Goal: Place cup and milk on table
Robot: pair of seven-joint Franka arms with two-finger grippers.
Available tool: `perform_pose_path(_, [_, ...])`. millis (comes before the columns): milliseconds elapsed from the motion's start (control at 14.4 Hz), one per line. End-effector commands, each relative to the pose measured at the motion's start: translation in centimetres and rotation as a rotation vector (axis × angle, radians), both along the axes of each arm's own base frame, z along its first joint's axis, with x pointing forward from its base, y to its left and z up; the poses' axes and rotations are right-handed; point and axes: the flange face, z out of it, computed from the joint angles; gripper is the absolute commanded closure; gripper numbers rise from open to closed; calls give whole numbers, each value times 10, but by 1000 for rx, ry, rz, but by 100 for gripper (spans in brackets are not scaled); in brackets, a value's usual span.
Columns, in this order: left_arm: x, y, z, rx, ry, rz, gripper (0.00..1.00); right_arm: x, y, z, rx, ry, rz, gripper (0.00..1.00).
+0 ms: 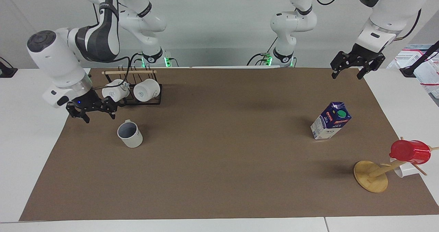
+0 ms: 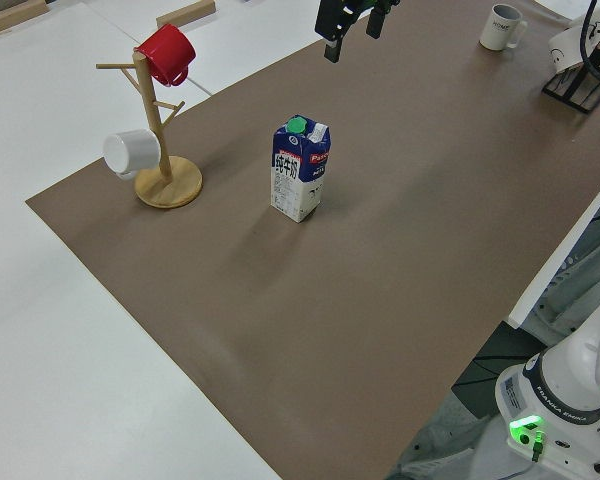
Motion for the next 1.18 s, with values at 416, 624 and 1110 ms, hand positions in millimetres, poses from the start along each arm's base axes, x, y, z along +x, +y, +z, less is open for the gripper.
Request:
perform_pose_path(416, [33, 37, -104, 7, -14, 39, 0, -10, 15, -84, -2, -96, 8, 0])
perform_pose_path(624, [38, 37, -143, 5, -29, 45, 0, -16, 15, -89, 0, -81, 4, 12])
perform_pose_path(1110, [41, 35, -172, 4, -6, 56, 33, -12, 17, -104, 7, -60, -33, 100])
